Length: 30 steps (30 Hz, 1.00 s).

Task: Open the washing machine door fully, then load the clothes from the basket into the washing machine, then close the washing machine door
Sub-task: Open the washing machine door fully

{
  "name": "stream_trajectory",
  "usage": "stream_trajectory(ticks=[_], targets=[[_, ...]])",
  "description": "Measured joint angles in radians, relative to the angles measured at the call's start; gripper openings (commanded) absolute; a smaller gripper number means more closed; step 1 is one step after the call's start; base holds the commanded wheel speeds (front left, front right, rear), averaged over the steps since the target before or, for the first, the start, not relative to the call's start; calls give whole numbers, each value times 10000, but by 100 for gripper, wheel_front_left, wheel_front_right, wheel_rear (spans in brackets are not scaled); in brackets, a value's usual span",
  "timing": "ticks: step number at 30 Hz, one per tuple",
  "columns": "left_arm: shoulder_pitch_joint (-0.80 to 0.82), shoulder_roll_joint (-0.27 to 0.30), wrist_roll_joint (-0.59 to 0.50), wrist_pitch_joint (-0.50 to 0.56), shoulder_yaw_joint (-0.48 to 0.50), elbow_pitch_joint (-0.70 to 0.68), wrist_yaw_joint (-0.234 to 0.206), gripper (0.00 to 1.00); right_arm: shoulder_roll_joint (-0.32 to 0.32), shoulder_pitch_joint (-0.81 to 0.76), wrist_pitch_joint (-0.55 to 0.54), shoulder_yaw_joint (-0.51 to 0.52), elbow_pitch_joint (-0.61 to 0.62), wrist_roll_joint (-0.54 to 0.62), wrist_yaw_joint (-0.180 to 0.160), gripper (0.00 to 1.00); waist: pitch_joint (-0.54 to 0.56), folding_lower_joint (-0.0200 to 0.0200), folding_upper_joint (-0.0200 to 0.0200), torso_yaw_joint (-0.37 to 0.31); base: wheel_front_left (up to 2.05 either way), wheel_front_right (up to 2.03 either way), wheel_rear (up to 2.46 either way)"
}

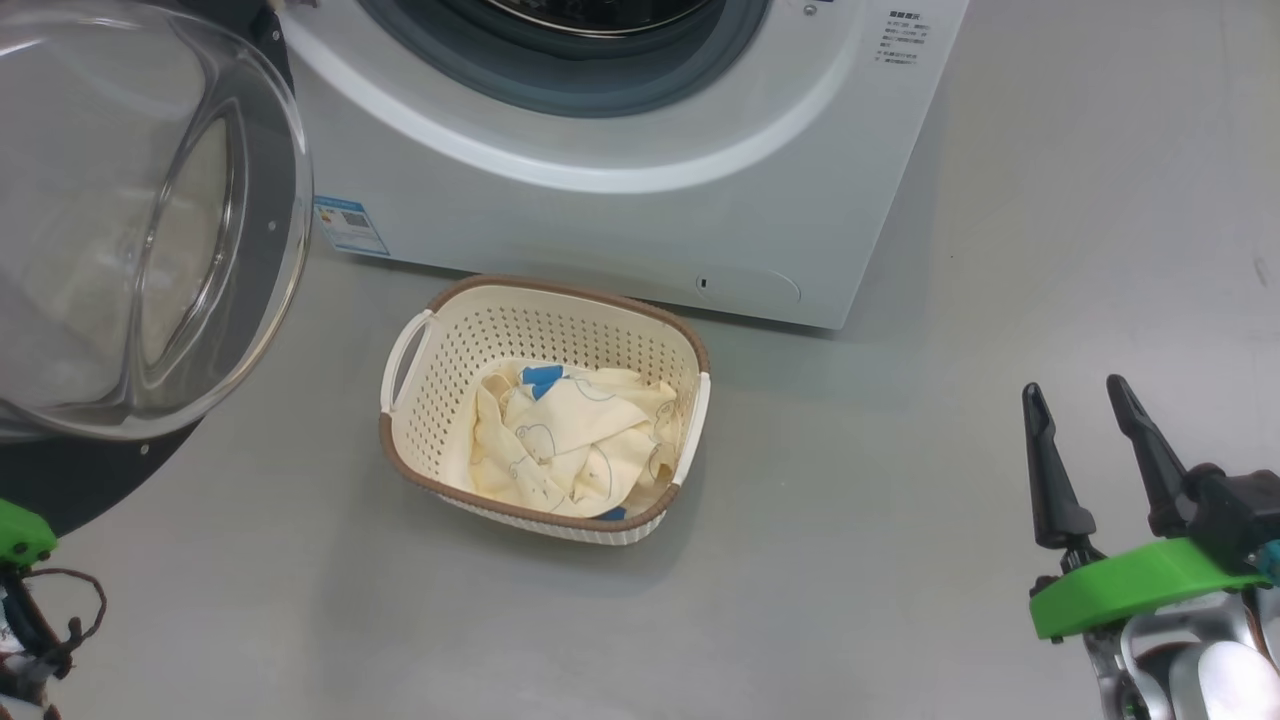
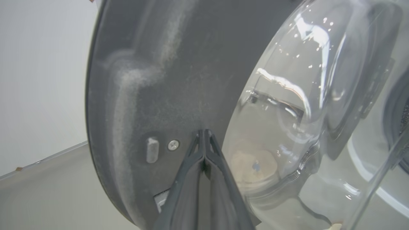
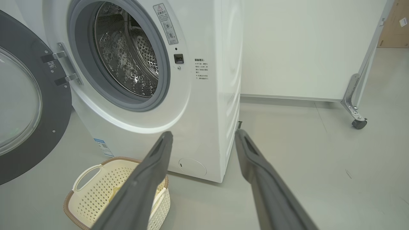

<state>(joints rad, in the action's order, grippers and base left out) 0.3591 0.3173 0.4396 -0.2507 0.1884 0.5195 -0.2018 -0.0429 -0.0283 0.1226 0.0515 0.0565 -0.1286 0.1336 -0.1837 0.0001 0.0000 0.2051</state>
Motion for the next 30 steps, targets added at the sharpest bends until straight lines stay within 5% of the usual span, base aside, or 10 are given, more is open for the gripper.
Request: stream_trajectory(ticks=[16, 30], targets=[[495, -182, -978, 0, 1060, 299, 443, 0, 0, 0, -102, 52, 163, 174, 0, 100, 205, -1, 0, -42, 0, 0, 0], [-172, -1145, -1521, -46, 2036, -1204, 807, 0, 0, -4, -98, 73, 138, 151, 0, 100, 348, -1, 0, -170, 0, 0, 0]])
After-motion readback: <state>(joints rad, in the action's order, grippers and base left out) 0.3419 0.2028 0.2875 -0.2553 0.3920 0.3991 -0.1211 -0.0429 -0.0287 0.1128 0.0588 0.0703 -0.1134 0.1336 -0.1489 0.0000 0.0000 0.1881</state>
